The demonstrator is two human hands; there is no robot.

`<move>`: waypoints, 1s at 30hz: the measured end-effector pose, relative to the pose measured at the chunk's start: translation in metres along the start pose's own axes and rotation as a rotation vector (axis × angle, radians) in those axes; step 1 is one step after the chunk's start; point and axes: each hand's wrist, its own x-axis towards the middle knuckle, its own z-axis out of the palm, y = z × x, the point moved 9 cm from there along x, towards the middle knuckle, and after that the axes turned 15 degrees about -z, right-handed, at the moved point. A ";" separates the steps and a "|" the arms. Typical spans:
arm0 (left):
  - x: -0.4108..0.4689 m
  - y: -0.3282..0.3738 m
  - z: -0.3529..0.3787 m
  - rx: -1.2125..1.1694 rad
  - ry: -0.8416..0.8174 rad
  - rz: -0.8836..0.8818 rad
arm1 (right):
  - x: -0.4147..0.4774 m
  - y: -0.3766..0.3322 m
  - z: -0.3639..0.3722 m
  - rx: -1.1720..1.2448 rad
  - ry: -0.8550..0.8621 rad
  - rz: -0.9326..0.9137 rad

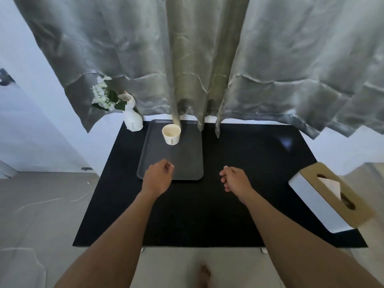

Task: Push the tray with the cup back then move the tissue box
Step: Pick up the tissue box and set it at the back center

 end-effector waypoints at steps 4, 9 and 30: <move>-0.017 0.035 0.025 0.002 -0.073 0.072 | -0.019 0.016 -0.051 0.013 0.099 0.004; -0.036 0.099 0.060 0.026 -0.140 0.205 | -0.033 0.031 -0.122 0.041 0.238 -0.005; -0.087 0.340 0.304 0.145 -0.357 0.250 | -0.066 0.200 -0.396 0.098 0.853 0.376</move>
